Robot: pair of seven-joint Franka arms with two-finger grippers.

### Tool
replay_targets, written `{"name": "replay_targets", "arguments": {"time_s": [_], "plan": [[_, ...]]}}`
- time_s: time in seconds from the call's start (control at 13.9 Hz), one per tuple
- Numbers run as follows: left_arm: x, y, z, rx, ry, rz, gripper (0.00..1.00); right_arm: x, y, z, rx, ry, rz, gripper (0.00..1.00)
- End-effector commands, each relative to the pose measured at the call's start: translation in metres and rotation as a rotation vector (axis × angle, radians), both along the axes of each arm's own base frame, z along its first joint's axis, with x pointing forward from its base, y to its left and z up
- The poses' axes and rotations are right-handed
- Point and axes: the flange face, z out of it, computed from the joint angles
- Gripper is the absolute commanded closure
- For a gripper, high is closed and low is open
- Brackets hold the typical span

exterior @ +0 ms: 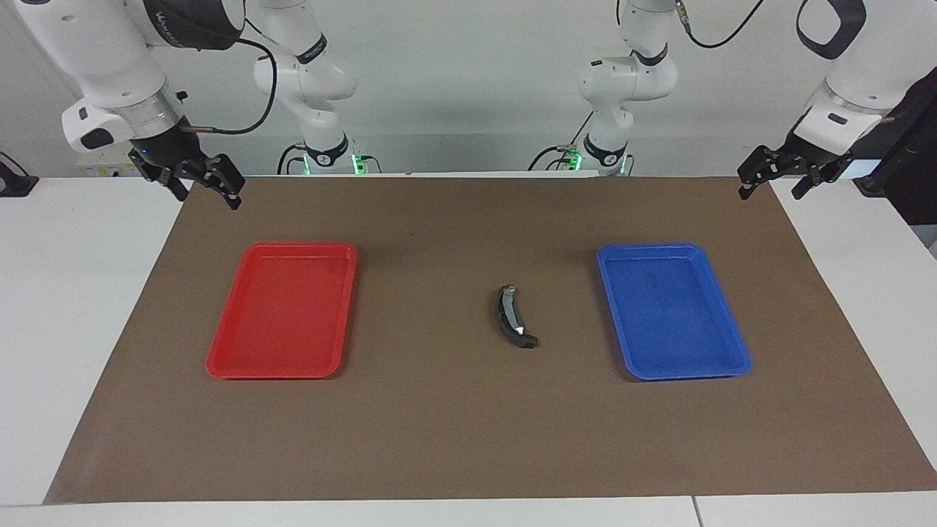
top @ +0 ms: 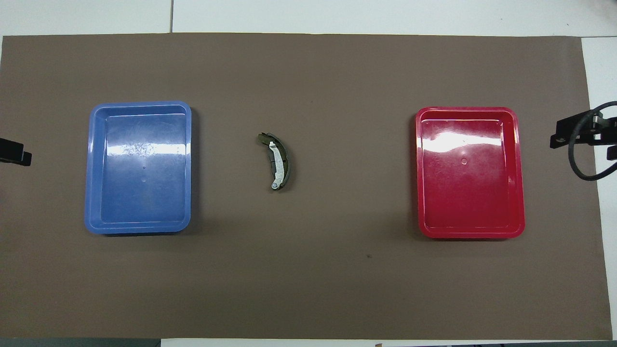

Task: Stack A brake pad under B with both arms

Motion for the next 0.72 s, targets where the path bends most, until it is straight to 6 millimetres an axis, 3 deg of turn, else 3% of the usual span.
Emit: {"name": "replay_targets", "arguments": {"time_s": [0.0,0.43,0.65], "plan": [[-0.007,0.002,0.0,0.009,-0.007,-0.01,0.0,-0.007,-0.006,0.0,-0.003,0.01,-0.011,0.01],[-0.007,0.002,0.0,0.009,-0.007,-0.01,0.0,-0.008,0.001,0.017,-0.021,0.038,0.118,0.01],[-0.007,0.002,0.0,0.009,-0.007,-0.01,0.0,-0.001,0.011,0.01,-0.05,-0.016,0.166,0.01]]}}
